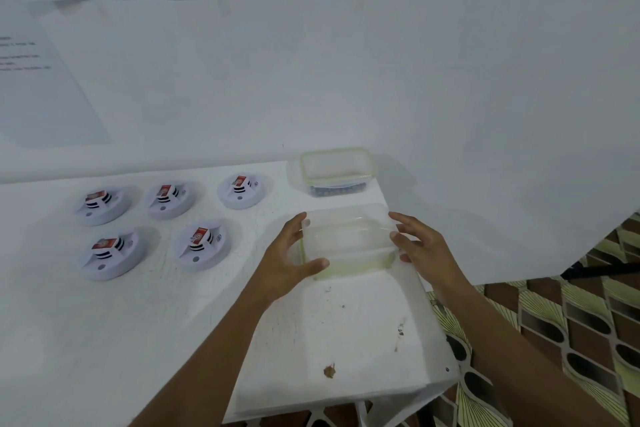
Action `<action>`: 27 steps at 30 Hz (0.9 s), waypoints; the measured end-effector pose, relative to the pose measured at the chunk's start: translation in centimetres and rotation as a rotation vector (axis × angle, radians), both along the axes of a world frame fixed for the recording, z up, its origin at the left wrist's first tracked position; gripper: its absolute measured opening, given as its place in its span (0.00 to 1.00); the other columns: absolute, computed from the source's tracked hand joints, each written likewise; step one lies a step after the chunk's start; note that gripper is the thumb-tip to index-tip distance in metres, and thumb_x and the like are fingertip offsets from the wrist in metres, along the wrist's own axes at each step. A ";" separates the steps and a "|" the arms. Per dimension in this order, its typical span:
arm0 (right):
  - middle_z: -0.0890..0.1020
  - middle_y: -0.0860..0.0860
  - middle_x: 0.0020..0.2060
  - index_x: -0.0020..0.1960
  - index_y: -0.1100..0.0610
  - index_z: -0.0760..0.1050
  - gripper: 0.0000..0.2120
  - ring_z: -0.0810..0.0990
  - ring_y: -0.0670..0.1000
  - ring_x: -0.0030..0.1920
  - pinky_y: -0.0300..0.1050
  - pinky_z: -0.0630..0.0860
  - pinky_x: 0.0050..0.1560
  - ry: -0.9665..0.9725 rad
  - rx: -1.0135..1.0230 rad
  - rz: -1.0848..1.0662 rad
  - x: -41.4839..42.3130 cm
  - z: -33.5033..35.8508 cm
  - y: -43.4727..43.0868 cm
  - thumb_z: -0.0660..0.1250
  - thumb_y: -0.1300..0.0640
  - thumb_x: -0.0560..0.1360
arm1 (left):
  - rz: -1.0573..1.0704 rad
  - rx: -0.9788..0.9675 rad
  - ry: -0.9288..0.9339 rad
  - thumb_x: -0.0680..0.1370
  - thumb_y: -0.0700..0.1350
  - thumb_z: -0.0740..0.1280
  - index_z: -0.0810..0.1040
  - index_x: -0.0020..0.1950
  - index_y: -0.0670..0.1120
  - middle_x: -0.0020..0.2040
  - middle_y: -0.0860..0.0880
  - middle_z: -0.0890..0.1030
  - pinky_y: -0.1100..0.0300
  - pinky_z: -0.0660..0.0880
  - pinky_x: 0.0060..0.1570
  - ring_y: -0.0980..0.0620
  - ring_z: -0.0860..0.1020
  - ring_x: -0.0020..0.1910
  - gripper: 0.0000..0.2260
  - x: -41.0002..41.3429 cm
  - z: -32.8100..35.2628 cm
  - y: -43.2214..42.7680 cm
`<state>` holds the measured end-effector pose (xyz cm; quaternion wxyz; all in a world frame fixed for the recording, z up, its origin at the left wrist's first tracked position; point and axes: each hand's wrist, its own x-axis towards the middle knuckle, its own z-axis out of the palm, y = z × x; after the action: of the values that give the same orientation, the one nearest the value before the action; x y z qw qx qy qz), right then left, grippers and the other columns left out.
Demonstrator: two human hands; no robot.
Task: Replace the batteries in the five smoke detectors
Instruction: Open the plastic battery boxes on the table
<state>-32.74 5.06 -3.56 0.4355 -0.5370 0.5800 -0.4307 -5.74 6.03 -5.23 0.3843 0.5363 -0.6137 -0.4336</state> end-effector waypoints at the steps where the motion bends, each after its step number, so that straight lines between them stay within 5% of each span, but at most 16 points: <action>1: 0.79 0.45 0.59 0.62 0.39 0.78 0.14 0.82 0.48 0.52 0.51 0.79 0.55 0.010 -0.003 0.006 0.2 0.1 -0.1 0.68 0.52 0.79 | -0.004 0.008 0.010 0.65 0.59 0.78 0.59 0.75 0.60 0.72 0.62 0.67 0.51 0.69 0.68 0.60 0.68 0.69 0.43 0.1 0.1 -0.3; 10: 0.79 0.43 0.59 0.55 0.36 0.80 0.08 0.80 0.47 0.57 0.49 0.76 0.59 0.054 -0.053 -0.119 1.1 1.0 -2.5 0.68 0.47 0.78 | 0.019 -0.028 0.062 0.66 0.65 0.72 0.61 0.74 0.60 0.70 0.60 0.69 0.59 0.65 0.66 0.62 0.67 0.68 0.40 1.8 0.9 -3.1; 16: 0.81 0.47 0.56 0.59 0.42 0.79 0.11 0.80 0.47 0.54 0.50 0.77 0.58 0.067 -0.063 -0.134 1.8 3.3 -7.1 0.69 0.50 0.78 | 0.077 -0.067 0.034 0.76 0.53 0.69 0.66 0.72 0.55 0.67 0.57 0.71 0.61 0.69 0.58 0.57 0.72 0.63 0.26 2.3 3.6 -8.5; 22: 0.79 0.51 0.58 0.57 0.46 0.81 0.10 0.80 0.50 0.55 0.51 0.76 0.59 0.106 -0.030 -0.077 2.8 3.7 -14.0 0.70 0.52 0.77 | 0.115 -0.022 -0.010 0.78 0.54 0.67 0.70 0.69 0.56 0.67 0.51 0.71 0.53 0.73 0.61 0.52 0.74 0.61 0.19 1.1 3.7 -14.4; 27: 0.79 0.46 0.52 0.57 0.49 0.81 0.10 0.77 0.49 0.59 0.47 0.77 0.53 0.073 0.027 0.011 3.0 3.2 -18.4 0.71 0.55 0.76 | 0.221 -0.018 0.051 0.78 0.50 0.68 0.75 0.63 0.55 0.61 0.50 0.76 0.63 0.72 0.49 0.53 0.76 0.54 0.14 -0.4 3.1 -17.4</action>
<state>-29.71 -13.37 -0.33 0.4238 -0.5495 0.5984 -0.4006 -6.15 -11.37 -2.15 0.4499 0.5862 -0.5446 -0.3967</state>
